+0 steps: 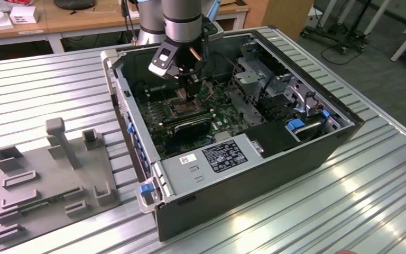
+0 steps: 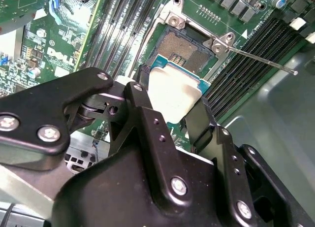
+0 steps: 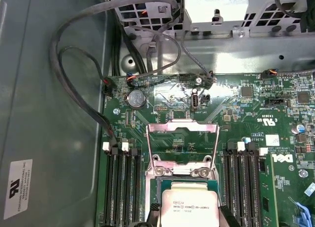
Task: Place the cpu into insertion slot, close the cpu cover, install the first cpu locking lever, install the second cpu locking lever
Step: 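Place the cpu into insertion slot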
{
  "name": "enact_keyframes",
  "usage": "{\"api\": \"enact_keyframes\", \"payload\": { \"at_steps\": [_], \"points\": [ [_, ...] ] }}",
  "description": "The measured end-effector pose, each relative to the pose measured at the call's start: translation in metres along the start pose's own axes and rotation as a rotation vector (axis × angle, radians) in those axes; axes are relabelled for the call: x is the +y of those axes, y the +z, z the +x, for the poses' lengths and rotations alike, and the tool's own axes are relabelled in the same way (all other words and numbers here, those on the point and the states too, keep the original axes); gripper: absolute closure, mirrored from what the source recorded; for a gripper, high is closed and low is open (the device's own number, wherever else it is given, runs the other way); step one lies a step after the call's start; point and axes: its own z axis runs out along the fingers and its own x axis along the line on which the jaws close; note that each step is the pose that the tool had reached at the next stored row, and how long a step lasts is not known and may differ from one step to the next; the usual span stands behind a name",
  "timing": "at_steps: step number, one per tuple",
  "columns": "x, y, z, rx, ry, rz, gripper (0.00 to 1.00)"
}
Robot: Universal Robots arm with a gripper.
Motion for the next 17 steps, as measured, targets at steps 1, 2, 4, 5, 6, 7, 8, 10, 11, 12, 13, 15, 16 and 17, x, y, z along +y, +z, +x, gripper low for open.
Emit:
{"api": "enact_keyframes", "payload": {
  "at_steps": [1,2,4,5,6,7,8,10,11,12,13,15,16,17],
  "points": [
    [-0.0001,0.0008,0.0001,0.0005,0.000,-0.0002,0.46],
    [-0.0002,0.0017,0.0000,0.0003,0.000,-0.0002,0.46],
    [-0.0006,0.0049,-0.0001,0.0001,0.000,0.0000,0.46],
    [-0.0009,0.0067,-0.0001,0.0001,0.000,0.0001,0.46],
    [-0.0011,0.0085,-0.0001,0.0001,0.000,0.0000,0.46],
    [-0.0013,0.0102,-0.0002,0.0001,0.000,0.0000,0.46],
    [-0.0015,0.0120,-0.0002,0.0001,0.000,0.0000,0.46],
    [-0.0019,0.0152,-0.0002,0.0001,0.000,0.0000,0.46],
    [-0.0020,0.0160,-0.0002,0.0001,0.000,0.0000,0.46],
    [-0.0021,0.0163,-0.0003,0.0000,0.000,0.0000,0.46],
    [-0.0021,0.0163,-0.0003,0.0000,0.000,0.0001,0.46],
    [-0.0021,0.0163,-0.0003,-0.0001,0.000,0.0001,0.46],
    [-0.0021,0.0163,-0.0003,-0.0001,0.000,0.0001,0.46],
    [-0.0021,0.0163,-0.0003,0.0000,0.000,0.0000,0.46]
  ]
}}
